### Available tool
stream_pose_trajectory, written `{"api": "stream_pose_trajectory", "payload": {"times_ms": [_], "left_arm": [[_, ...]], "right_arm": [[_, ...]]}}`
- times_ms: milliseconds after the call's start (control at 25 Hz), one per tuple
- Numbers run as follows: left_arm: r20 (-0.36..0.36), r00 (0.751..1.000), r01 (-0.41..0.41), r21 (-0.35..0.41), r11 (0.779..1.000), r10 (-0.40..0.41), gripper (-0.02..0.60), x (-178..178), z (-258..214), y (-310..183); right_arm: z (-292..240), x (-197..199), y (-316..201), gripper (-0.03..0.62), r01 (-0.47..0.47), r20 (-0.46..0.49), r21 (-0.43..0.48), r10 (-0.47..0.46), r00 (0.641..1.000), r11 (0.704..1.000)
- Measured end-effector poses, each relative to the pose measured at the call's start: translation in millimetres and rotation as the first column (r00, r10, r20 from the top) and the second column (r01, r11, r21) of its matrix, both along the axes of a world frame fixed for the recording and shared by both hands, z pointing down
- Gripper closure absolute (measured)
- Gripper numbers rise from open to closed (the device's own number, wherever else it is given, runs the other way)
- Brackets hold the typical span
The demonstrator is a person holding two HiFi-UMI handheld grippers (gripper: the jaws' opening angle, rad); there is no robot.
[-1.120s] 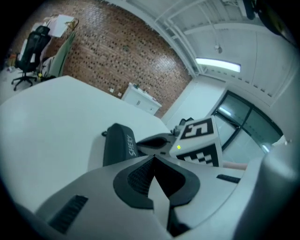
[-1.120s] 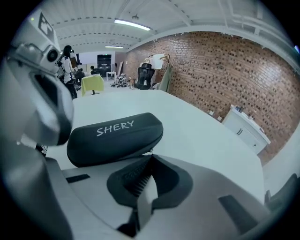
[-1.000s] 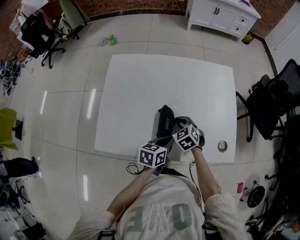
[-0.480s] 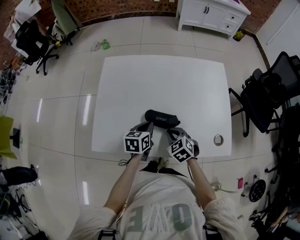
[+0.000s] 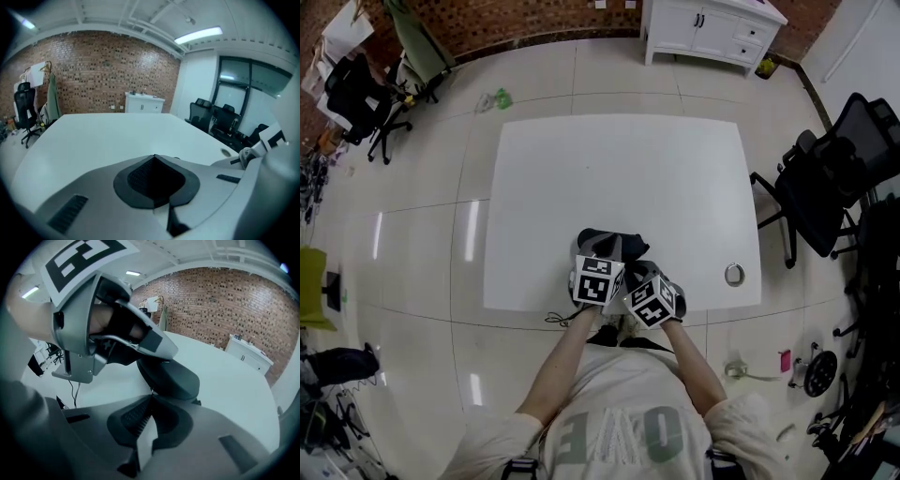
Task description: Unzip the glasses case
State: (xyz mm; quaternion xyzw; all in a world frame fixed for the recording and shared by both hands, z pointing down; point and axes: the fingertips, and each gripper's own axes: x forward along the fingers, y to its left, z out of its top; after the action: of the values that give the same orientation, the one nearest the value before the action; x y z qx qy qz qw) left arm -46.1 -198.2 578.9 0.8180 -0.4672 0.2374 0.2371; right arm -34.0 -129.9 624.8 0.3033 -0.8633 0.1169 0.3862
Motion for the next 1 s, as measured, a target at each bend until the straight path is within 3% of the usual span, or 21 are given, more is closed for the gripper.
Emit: {"api": "stream_pose_trajectory", "payload": {"times_ms": [240, 480, 640, 800, 1000], "left_arm": [[-0.014, 1.000, 0.019, 0.006, 1.000, -0.019, 0.589, 0.9, -0.4, -1.4], [-0.025, 1.000, 0.019, 0.006, 1.000, -0.019, 0.589, 1.3, 0.9, -0.5], [-0.026, 0.999, 0.021, -0.001, 1.000, -0.021, 0.589, 2.8, 1.7, -0.6], [-0.036, 0.999, 0.033, -0.012, 0.999, -0.034, 0.589, 5.2, 1.3, -3.7], [-0.056, 0.998, 0.039, -0.026, 0.999, -0.041, 0.589, 4.1, 0.6, -4.5]], "right_arm": [[1.4, 13.0, -2.6, 0.594, -0.019, -0.024, 0.005, 0.019, 1.000, 1.000], [3.2, 53.7, -19.7, 0.594, -0.105, -0.052, 0.029, 0.107, 0.993, 0.994], [1.4, 65.1, -39.7, 0.594, -0.056, -0.118, 0.078, 0.065, 0.991, 0.995], [-1.1, 67.8, -60.3, 0.594, 0.056, -0.174, 0.105, -0.038, 0.984, 0.993], [0.1, 63.6, -70.4, 0.594, 0.126, -0.184, 0.099, -0.106, 0.977, 0.987]]}}
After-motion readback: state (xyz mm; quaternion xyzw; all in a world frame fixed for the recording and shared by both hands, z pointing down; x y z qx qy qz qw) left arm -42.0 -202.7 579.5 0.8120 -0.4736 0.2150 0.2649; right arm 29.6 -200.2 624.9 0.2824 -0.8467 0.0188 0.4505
